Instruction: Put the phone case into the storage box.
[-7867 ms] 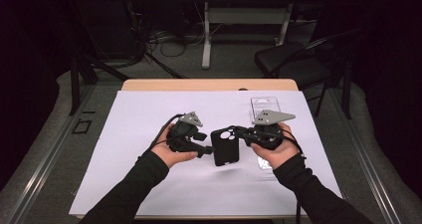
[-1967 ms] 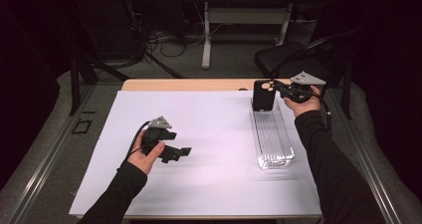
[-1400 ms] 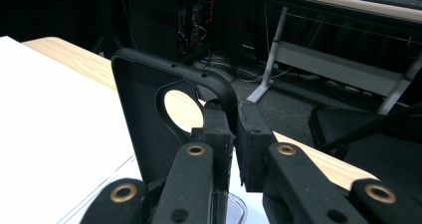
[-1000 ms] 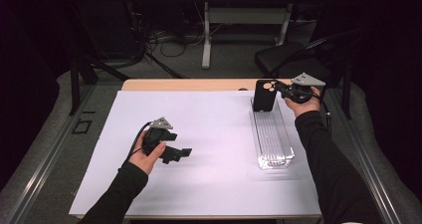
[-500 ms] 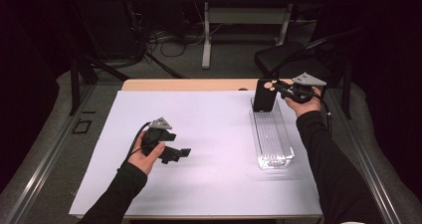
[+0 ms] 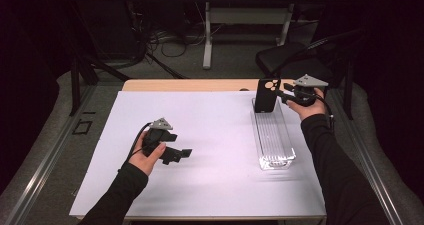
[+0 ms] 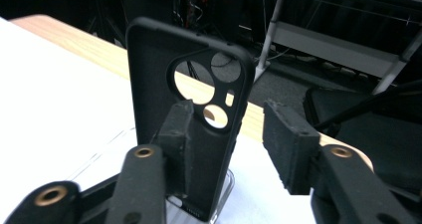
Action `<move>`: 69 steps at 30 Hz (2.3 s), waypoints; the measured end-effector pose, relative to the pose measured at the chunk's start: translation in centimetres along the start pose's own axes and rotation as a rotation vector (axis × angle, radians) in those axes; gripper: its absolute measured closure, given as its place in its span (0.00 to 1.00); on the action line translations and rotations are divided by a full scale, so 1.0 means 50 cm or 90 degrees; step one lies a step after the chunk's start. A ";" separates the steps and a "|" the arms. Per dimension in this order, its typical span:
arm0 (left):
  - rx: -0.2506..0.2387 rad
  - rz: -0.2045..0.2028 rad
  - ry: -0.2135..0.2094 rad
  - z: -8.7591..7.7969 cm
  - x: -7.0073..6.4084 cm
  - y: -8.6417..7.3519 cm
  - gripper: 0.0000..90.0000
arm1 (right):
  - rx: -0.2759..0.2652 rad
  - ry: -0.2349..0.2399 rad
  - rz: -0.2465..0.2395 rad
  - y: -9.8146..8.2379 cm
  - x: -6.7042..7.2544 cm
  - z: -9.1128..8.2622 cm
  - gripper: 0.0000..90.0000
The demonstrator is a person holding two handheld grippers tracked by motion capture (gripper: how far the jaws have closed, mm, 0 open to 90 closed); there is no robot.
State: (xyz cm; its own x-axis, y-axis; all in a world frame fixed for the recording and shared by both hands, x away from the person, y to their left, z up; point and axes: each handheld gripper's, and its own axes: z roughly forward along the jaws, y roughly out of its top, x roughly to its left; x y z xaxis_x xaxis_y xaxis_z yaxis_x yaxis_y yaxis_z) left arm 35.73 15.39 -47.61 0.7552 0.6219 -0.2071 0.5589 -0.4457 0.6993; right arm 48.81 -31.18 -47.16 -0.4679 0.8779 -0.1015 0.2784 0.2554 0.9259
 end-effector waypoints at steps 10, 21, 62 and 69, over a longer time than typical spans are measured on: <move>-0.013 -0.002 0.000 -0.004 0.003 0.002 0.18 | 0.028 -0.005 0.010 0.012 0.008 -0.038 0.50; -0.019 -0.009 0.007 -0.011 0.008 0.006 0.17 | 0.060 0.001 0.020 0.028 0.029 -0.072 0.29; -0.060 0.007 0.009 -0.065 -0.001 0.017 0.13 | 0.092 0.065 0.066 0.036 0.205 -0.207 0.00; -0.069 0.008 0.018 -0.079 -0.017 0.018 0.13 | 0.099 0.064 0.055 0.029 0.238 -0.227 0.00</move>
State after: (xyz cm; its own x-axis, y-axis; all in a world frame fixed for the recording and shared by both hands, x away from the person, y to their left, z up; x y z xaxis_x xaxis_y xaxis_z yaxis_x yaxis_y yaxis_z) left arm 34.24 17.01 -44.13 0.7510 0.6355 -0.1789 0.5079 -0.3829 0.7716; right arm 34.15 -24.96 -42.91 -0.5166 0.8560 0.0196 0.4432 0.2477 0.8615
